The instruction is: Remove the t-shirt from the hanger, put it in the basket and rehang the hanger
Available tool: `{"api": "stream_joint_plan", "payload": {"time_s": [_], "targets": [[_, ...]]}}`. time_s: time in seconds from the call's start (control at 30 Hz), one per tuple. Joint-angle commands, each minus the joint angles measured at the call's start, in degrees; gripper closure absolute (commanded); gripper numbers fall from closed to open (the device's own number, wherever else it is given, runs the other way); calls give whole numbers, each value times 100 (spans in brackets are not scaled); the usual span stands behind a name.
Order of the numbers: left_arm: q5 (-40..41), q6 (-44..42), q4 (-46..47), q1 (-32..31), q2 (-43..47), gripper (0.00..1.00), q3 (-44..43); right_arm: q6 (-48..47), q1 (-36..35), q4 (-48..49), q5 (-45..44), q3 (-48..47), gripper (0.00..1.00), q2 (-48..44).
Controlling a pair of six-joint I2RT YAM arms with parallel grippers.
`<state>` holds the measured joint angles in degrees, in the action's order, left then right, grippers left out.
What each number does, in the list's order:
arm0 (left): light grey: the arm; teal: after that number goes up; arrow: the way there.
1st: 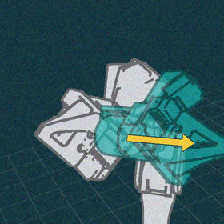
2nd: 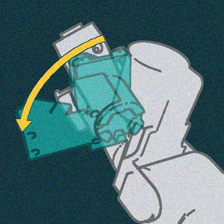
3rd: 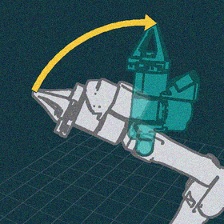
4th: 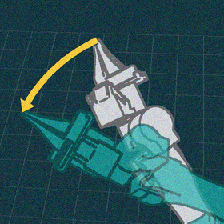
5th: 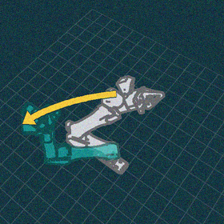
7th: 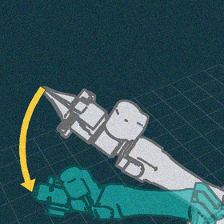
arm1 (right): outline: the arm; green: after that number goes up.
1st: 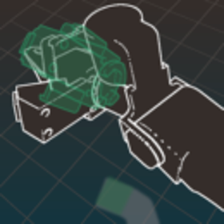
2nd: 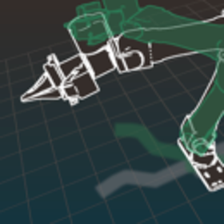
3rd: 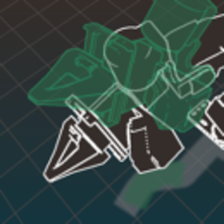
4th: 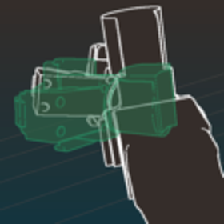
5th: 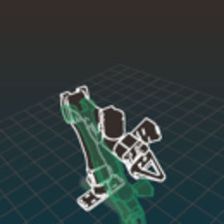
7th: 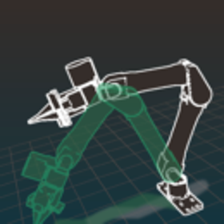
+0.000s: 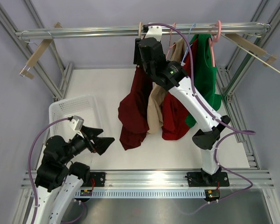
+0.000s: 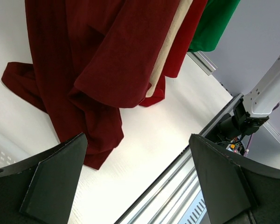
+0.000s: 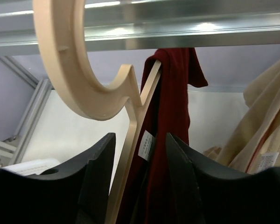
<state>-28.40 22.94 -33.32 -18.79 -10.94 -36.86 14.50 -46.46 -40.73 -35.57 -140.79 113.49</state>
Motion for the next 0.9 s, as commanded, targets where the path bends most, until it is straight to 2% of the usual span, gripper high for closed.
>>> {"api": "stream_joint_plan", "payload": {"time_s": [0.0,0.1,0.2,0.37,0.57,0.6,0.67,0.7,0.77,0.87], "targets": [[-157,35,265,-37,57,4,56,-167,-56,-128,-424,-291,46,-2],[-139,44,273,-37,57,4,56,-150,-65,-207,-415,-282,48,15],[-130,53,273,-37,66,4,65,-123,-65,-277,-494,-169,55,24],[-130,53,265,-29,74,4,65,-193,-56,-295,-512,-124,56,50],[-95,53,265,-37,92,2,65,-369,-56,-172,-521,-133,77,-2],[-104,53,265,-29,83,2,65,-430,-56,-137,-521,-133,85,-11],[-113,53,273,-29,83,1,65,-579,-56,-75,-495,-150,91,-11],[-104,61,265,-37,83,1,65,-624,-56,-49,-486,-185,99,-11],[-95,62,273,-29,66,1,56,-816,-56,47,-451,-159,100,-20],[-148,53,273,-37,-74,1,-22,-1185,-56,757,-398,252,100,-257]]}}
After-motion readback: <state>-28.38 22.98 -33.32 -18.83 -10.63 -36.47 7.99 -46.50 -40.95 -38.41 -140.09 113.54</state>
